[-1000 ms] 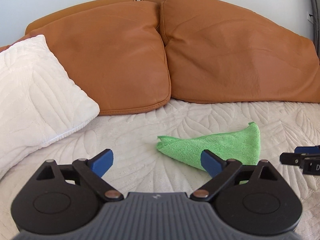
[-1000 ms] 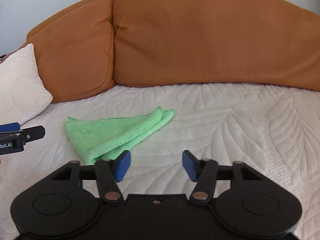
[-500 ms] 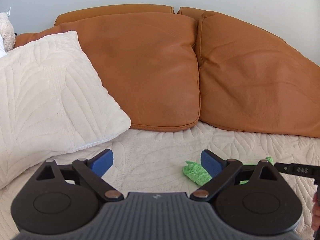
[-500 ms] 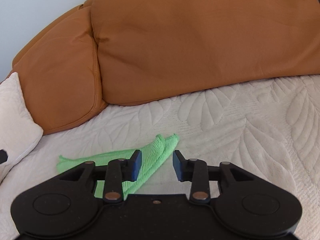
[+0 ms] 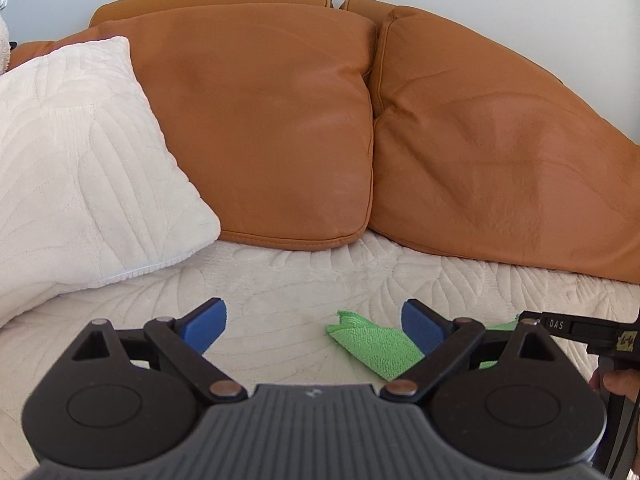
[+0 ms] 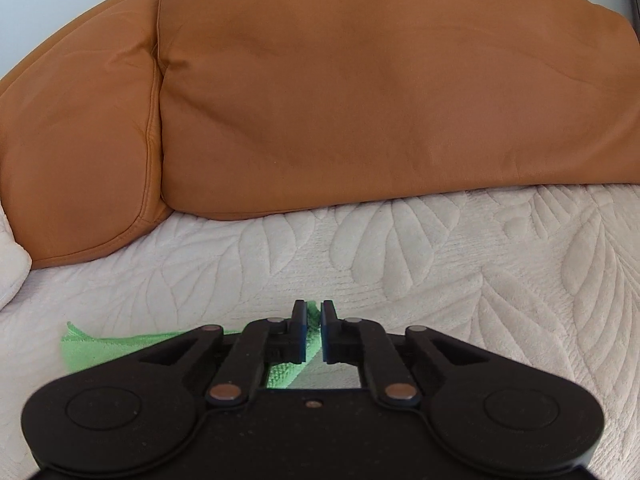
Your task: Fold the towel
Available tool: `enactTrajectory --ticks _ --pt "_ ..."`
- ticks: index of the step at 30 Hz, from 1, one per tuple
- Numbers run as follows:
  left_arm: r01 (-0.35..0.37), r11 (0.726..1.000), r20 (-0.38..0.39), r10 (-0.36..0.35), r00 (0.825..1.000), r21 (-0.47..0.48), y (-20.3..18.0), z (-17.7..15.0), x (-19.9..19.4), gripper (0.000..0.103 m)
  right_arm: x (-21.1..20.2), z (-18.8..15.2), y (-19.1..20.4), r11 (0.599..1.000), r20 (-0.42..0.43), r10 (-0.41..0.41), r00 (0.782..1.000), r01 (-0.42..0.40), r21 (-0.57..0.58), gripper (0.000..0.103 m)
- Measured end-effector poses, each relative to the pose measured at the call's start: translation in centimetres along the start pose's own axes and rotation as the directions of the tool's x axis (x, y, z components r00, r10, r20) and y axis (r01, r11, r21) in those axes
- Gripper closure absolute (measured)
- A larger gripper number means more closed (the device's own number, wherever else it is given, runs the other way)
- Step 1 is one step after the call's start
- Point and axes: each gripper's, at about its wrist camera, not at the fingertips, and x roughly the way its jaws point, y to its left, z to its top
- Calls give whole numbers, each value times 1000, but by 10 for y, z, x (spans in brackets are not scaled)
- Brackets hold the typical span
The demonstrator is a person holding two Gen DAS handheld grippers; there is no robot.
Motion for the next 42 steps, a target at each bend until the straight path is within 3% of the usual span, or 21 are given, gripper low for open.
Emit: enactTrajectory --ticks 3,5,9,13,15,17,19,24,27,32,34,37,40,42 --pt "-2 1000 -7 3 1000 18 -2 -2 1 7 2 0 0 1000 12 -16 1000 16 -23 89" --pt "-10 1000 -5 10 1000 11 0 -2 0 7 -4 -1 -4 1000 36 -21 999 22 -12 89" --pt "-44 999 13 44 999 3 4 0 2 6 -41 -10 3 996 111 70 991 -64 -58 86" --pt "-25 999 17 25 1000 30 0 -7 14 6 -72 -31 50 942 61 216 974 -192 -275 86" --pt "-25 997 1 25 1000 67 -6 -13 24 6 -70 -42 65 918 12 239 971 -222 -329 90" --pt "-24 994 -31 27 999 109 -13 -19 32 6 -61 -55 74 908 -22 206 978 -199 -368 89" --pt "-15 992 -59 22 998 127 -18 -23 36 6 -51 -64 70 917 -51 186 981 -192 -351 89" --pt "24 990 -48 -17 999 140 -26 -22 31 6 -76 -61 68 933 4 213 977 -202 -297 83" --pt "38 989 -47 -31 998 145 -28 -22 28 6 -65 -77 74 919 -54 184 981 -191 -344 81" --pt "66 992 -76 -58 995 109 -26 -23 30 6 -79 -75 78 920 -2 191 982 -180 -347 76" --pt "76 990 -79 -67 995 118 -27 -23 29 6 -70 -82 77 922 -71 171 983 -185 -340 75" --pt "98 984 -100 -83 992 152 -31 -25 30 6 -77 -83 75 926 -80 178 981 -195 -322 74" --pt "90 976 -123 -66 990 200 -32 -26 29 6 -93 -78 69 935 -15 192 981 -188 -302 72" --pt "116 974 -125 -92 988 197 -28 -26 27 6 -97 -69 60 946 29 187 982 -172 -274 71"
